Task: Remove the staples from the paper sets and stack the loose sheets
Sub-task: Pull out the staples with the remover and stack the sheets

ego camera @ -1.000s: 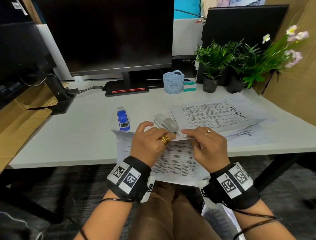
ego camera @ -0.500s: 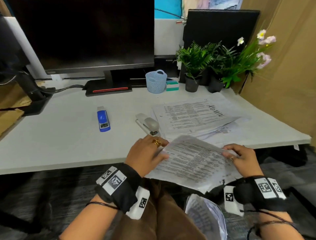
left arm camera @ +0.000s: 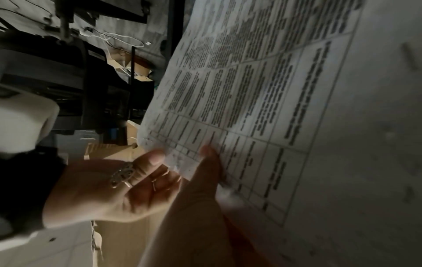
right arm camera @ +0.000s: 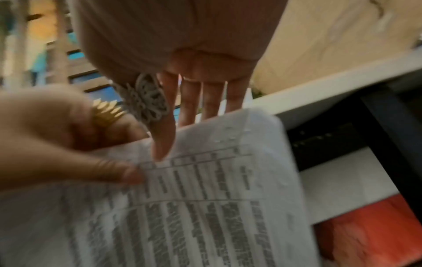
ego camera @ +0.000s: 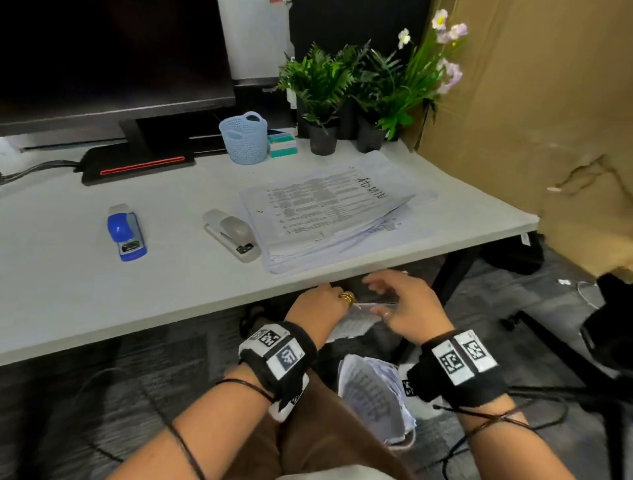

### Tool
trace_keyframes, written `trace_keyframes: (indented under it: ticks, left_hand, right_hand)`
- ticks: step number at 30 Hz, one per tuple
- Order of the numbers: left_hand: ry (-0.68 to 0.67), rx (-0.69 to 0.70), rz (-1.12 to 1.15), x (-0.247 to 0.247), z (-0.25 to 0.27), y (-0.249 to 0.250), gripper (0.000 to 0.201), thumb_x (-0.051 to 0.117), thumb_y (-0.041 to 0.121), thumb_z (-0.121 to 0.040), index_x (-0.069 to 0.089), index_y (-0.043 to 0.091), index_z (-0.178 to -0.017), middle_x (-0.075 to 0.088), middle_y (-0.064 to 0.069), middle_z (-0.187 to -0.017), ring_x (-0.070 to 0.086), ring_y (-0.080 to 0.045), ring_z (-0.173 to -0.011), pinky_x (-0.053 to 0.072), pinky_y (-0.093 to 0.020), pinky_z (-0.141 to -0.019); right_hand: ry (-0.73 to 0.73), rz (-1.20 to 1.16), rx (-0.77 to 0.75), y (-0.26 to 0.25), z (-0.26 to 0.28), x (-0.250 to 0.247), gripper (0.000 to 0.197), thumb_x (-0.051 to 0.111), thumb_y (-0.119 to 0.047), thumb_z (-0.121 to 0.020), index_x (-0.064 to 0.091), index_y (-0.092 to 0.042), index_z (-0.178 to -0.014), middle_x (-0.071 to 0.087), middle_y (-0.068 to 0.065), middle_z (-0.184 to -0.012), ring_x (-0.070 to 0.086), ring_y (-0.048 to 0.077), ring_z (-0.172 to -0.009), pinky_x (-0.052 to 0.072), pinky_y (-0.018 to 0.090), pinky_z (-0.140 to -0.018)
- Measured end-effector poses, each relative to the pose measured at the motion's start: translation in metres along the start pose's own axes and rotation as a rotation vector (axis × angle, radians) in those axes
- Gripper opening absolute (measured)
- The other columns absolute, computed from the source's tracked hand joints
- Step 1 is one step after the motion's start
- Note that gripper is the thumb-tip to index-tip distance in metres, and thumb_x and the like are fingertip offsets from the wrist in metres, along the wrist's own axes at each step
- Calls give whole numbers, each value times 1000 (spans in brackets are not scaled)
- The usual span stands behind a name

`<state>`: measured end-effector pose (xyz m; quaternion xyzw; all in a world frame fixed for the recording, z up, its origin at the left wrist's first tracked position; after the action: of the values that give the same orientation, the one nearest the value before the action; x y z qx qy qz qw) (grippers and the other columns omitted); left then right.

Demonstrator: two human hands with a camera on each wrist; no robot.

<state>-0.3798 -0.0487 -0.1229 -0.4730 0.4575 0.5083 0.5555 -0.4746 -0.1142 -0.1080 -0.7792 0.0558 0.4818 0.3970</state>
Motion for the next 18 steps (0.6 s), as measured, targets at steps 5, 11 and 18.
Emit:
trace_keyframes:
  ticks: [5, 11, 18]
  left_hand:
    - [83, 91, 111, -8, -20, 26, 30, 45, 12, -97, 51, 13, -126, 55, -6, -119, 48, -23, -112, 39, -31, -89]
    - [343, 46, 42, -49, -22, 4, 46, 36, 44, -97, 37, 30, -141, 17, 1, -155, 10, -24, -142, 9, -42, -114]
    - [107, -159, -81, -15, -55, -40, 72, 21, 68, -89, -12, 39, -145, -5, -6, -157, 0, -37, -142, 9, -62, -110]
  right_hand:
    - [-311, 565, 167, 16, 4, 31, 37, 47, -11, -90, 49, -24, -125, 60, 6, -115, 59, 26, -106, 46, 34, -82]
    - [-428, 422, 447, 84, 27, 30, 21, 44, -3, -90, 65, -7, -89, 64, 16, -100, 58, 31, -107, 46, 33, -84]
    - [-216, 243, 604, 114, 25, -1, 27, 45, -3, -88, 70, 1, -96, 64, 26, -93, 60, 37, -92, 45, 34, -71]
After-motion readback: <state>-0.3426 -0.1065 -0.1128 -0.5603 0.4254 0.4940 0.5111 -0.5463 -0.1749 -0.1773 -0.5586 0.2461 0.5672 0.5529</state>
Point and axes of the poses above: each hand's wrist, its own z-axis away from the middle knuckle, its own x-axis out of the palm, y = z × x, the point moved 8 cm from there along -z, towards the middle knuckle
